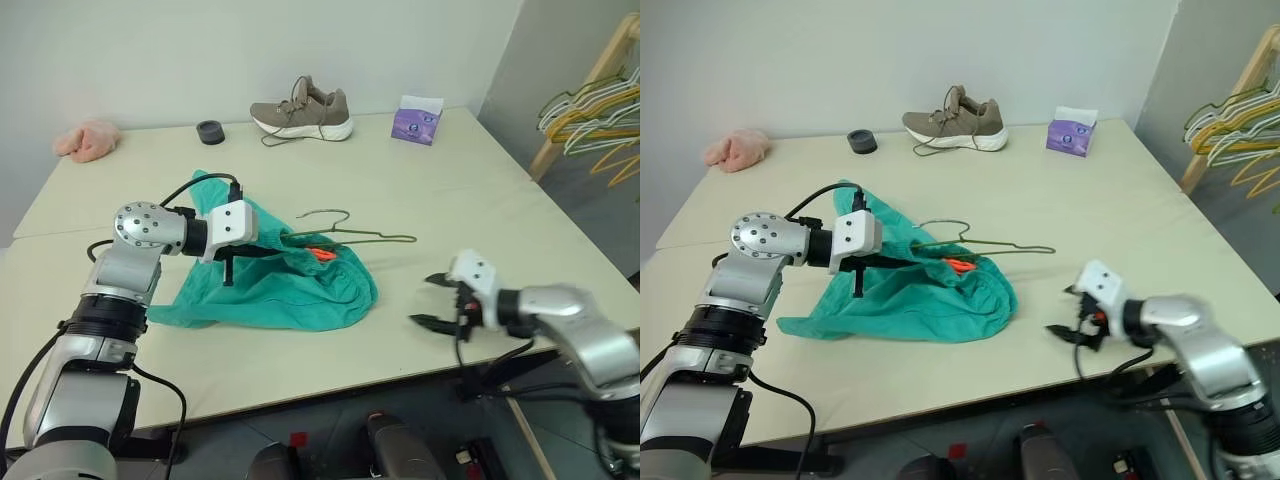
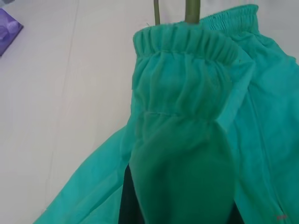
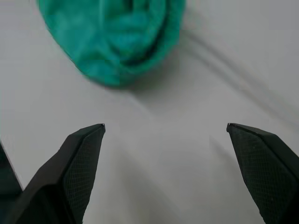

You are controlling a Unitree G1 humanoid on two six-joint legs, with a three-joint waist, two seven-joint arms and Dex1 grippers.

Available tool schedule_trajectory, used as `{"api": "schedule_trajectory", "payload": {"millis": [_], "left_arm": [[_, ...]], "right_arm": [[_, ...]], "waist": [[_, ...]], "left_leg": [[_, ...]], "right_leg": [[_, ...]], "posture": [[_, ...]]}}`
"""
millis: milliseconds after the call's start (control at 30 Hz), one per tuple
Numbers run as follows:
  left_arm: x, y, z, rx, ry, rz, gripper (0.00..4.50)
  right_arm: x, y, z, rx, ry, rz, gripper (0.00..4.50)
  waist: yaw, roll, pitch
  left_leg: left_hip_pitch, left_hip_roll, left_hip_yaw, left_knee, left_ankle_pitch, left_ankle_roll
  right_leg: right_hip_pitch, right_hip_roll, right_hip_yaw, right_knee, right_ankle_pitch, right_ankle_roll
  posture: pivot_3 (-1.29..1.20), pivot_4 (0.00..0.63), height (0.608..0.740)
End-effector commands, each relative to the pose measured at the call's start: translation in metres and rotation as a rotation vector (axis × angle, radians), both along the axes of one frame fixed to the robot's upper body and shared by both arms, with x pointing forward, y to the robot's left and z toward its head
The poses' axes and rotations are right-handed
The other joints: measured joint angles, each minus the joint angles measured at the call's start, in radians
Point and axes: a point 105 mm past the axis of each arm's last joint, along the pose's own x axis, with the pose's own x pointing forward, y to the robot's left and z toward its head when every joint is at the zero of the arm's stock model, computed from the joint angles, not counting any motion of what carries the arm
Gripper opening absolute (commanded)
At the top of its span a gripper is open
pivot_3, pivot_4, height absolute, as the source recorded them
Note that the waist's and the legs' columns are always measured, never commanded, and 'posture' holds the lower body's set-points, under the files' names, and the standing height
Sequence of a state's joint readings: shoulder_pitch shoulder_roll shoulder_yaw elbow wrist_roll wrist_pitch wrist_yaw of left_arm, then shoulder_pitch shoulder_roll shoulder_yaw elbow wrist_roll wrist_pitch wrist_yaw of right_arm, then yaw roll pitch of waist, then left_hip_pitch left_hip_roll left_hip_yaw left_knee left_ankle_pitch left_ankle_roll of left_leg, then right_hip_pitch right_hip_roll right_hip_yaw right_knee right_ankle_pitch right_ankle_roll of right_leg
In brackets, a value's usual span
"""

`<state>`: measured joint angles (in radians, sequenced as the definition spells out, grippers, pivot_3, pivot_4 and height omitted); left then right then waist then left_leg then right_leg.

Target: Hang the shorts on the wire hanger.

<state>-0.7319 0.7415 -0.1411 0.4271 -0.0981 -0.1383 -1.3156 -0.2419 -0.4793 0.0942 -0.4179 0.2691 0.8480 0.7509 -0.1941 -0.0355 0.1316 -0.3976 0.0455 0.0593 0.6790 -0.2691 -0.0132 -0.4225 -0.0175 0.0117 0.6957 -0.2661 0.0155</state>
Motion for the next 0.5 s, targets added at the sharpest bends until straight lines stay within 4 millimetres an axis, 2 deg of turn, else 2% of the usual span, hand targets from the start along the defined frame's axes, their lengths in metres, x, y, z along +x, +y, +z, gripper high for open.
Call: {"api": "schedule_trajectory", "payload": {"millis": [33,133,333,433,500], "left_arm": [[0.003,0.001,0.023,-0.043,-0.074,0.009,0.00],[0.003,0.001,0.023,-0.045,-0.074,0.008,0.00],[0.002,0.001,0.024,-0.045,-0.077,0.008,0.00],[0.002,0.001,0.025,-0.050,-0.084,0.011,0.00],[0.002,0.002,0.026,-0.053,-0.088,0.014,0.00]], "right_arm": [[0.007,0.010,0.002,0.063,0.002,-0.118,4.45],[0.004,0.030,-0.004,0.132,0.062,-0.128,4.45],[0.013,0.045,-0.017,0.136,0.105,-0.161,4.45],[0.020,0.048,-0.026,0.129,0.138,-0.199,3.87],[0.022,0.050,-0.027,0.132,0.134,-0.204,3.25]], "waist": [[0.000,0.000,0.000],[0.000,0.000,0.000],[0.000,-0.001,-0.001],[-0.001,-0.001,-0.001],[-0.002,-0.001,-0.001]], "left_leg": [[0.000,0.000,0.000,0.000,0.000,0.000],[-0.001,-0.001,0.001,0.000,0.000,0.000],[-0.001,-0.002,0.001,0.000,0.000,0.000],[-0.001,-0.001,0.001,0.000,0.000,0.000],[-0.001,-0.001,0.000,0.000,0.000,0.000]], "right_leg": [[0.000,0.000,0.000,0.000,0.000,0.000],[0.000,-0.001,0.000,-0.002,0.000,0.000],[0.001,-0.001,0.000,-0.002,0.000,0.000],[0.000,-0.001,0.000,-0.002,0.000,0.000],[0.000,-0.001,0.000,-0.002,0.000,0.000]], "posture": [[-0.23,0.098,0.740],[-0.23,0.096,0.740],[-0.22,0.092,0.740],[-0.21,0.090,0.740],[-0.21,0.091,0.740]]}}
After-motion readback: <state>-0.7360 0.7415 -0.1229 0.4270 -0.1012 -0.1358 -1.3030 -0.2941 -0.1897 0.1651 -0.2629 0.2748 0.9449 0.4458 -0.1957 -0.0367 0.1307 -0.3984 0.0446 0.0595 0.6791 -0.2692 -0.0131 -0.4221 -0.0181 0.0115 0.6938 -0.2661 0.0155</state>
